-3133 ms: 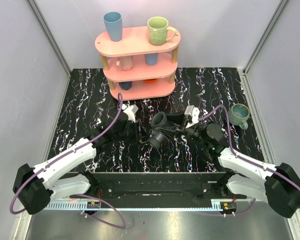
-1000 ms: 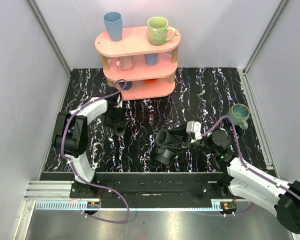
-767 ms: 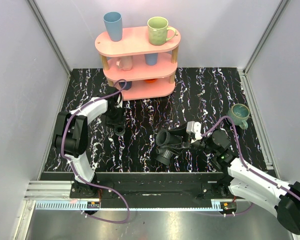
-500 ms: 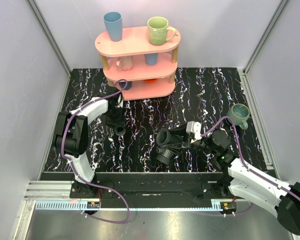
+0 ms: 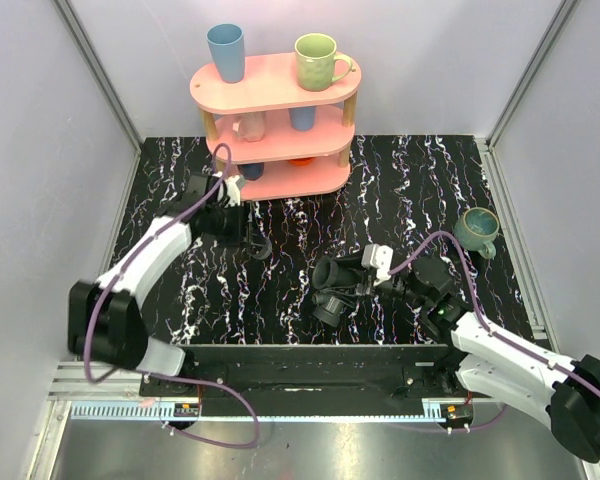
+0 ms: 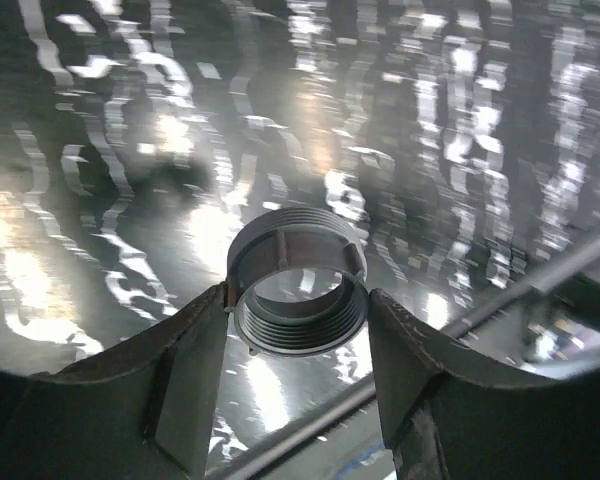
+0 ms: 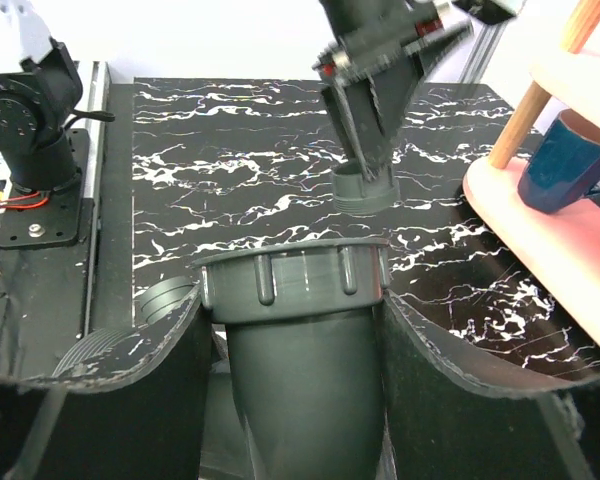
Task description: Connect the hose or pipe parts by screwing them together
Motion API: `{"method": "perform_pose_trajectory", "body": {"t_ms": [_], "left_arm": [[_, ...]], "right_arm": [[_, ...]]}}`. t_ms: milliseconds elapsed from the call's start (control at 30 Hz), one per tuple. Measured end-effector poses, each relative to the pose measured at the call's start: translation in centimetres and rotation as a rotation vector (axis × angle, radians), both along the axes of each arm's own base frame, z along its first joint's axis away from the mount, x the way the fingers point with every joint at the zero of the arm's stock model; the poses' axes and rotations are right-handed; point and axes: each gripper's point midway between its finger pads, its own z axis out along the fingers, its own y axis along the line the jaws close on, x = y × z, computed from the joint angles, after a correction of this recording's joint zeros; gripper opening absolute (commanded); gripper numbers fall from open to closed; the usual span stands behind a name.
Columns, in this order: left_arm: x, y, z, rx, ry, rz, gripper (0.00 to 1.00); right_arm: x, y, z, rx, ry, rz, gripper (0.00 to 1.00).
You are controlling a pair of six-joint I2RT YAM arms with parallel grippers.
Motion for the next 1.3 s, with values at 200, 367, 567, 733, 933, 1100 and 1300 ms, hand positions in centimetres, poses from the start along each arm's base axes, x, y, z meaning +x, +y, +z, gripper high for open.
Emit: {"method": "perform_pose_trajectory", "body": {"t_ms": [200,367,567,733,933,1100,1300], "left_arm": [[-4.6,-3.7,6.5,-0.329,-0.138,-0.120,0.00],[-7.8,-5.2,7.7,-0.498,-0.120,-0.198,0.00],[-10.1,-6.0,9.1,-0.597,-0.102,-0.254,0.00],[-10.9,-6.5,11.5,-0.657,-0.158,-0.293,0.00],[-11.6,-7.8,11.9,-0.696,-0.126,-0.314,0.00],[-12.3,-9.4,11.6,-0.709,-0.076,-0.346,0.00],[-12.2,-10.3,11.5,-0.724,-0.053,-0.349,0.00]], "right_arm": [[1.1,0.6,0.3,-0.037,-0.048,-0.004,0.21],[2.5,1.6,0.3,-0.084,-0.058,-0.003,0.21],[3.6,2.6,-0.3,-0.121,-0.040,0.008,0.20],[3.8,2.8,-1.3,-0.147,-0.024,0.011,0.20],[4.0,3.3,-0.8,-0.167,-0.041,0.024,0.20],[3.7,3.8,-0.1,-0.161,-0.062,0.038,0.20],[3.3,3.7,-0.6,-0.178,-0.044,0.048,0.20]]}}
